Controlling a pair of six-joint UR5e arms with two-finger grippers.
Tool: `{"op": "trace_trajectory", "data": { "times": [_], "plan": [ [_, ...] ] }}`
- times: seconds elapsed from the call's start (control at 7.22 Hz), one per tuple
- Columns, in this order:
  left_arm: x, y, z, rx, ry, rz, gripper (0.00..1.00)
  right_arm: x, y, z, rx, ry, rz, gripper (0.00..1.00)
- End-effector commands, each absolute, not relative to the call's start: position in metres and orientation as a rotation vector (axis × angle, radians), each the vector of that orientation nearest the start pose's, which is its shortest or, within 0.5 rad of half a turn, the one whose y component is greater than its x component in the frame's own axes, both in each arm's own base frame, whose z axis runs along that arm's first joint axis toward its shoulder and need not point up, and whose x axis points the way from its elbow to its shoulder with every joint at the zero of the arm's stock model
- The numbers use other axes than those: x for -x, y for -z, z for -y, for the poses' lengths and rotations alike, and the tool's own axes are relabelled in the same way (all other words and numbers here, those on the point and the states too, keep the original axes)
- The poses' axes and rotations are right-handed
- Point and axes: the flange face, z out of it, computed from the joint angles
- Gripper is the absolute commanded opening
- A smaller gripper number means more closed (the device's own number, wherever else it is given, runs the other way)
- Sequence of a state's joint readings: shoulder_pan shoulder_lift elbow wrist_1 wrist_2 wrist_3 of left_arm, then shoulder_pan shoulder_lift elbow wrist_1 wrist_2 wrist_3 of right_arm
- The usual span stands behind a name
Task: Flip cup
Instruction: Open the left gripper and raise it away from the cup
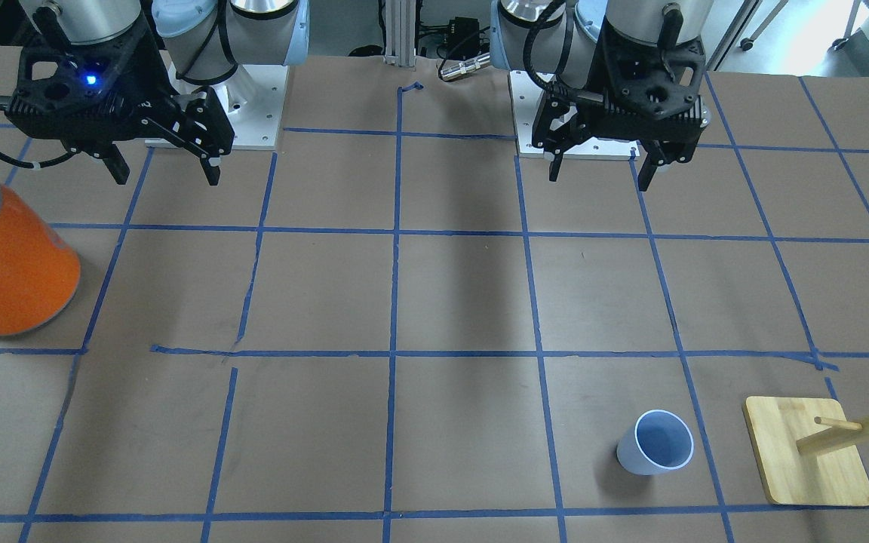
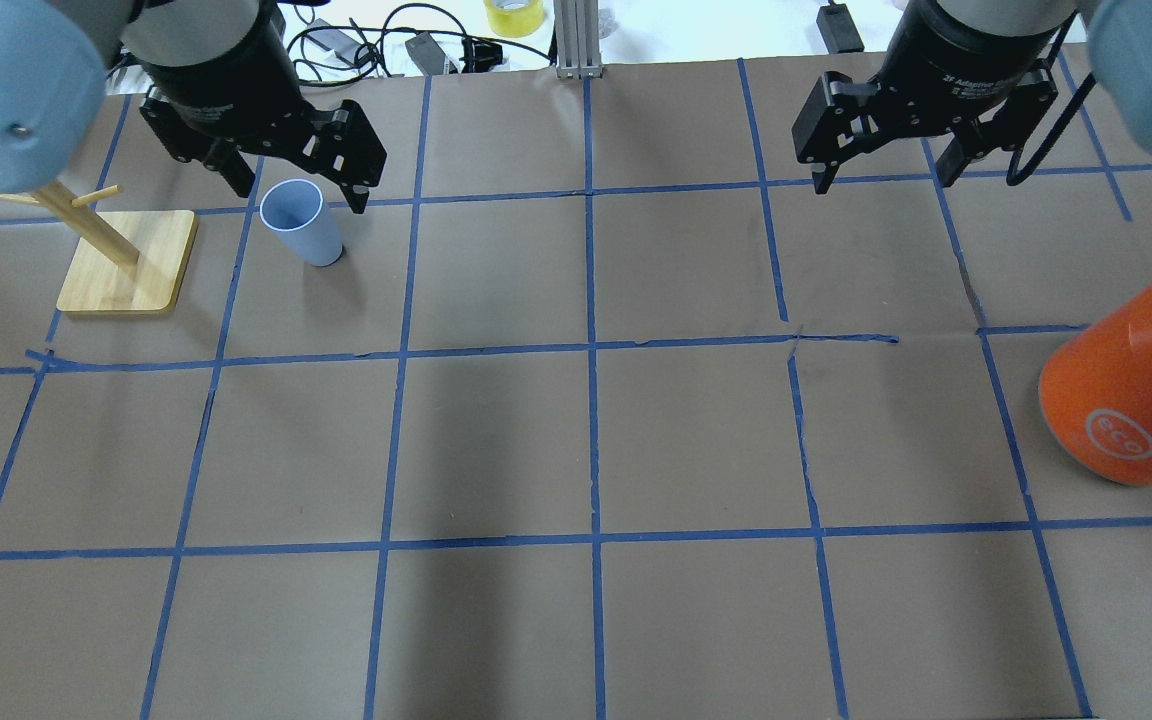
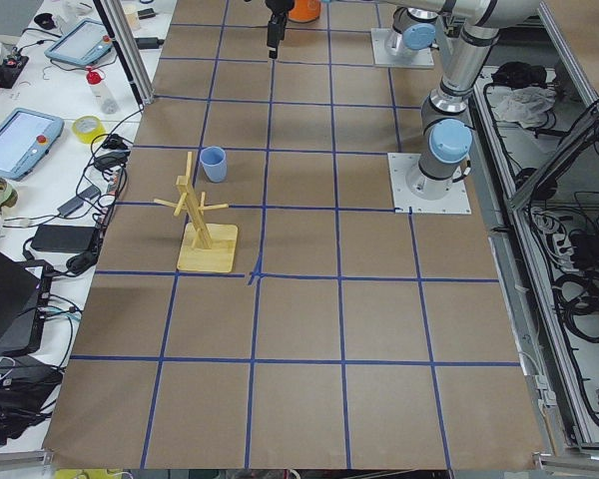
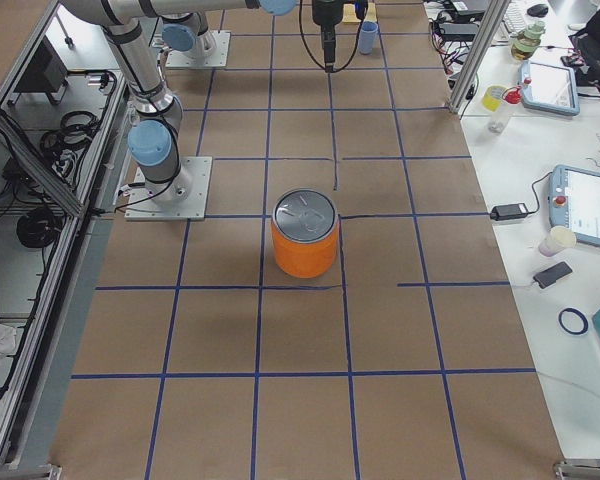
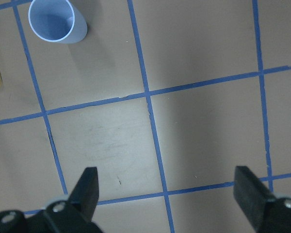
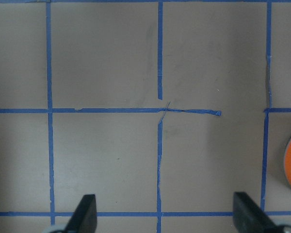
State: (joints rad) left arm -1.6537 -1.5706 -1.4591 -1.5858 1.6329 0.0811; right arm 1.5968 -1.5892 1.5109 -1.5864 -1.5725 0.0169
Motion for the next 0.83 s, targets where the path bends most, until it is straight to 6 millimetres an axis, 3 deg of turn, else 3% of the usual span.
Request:
{"op": "trace_trajectory", "data": {
  "times": [0.0,0.69],
  "plan": [
    [0.1571,-0.5443,0.4826,-0.216,0.122,-3.069,1.00,-0.1459,-0.5284,0.4882,0.014,0.149,-3.137,1.00],
    [0.1561,-0.5368,0.4779,-0.212,0.101,-3.078,1.00,-0.1453,-0.5280,0.4893,0.012,0.152,-3.136,1.00]
  ]
}}
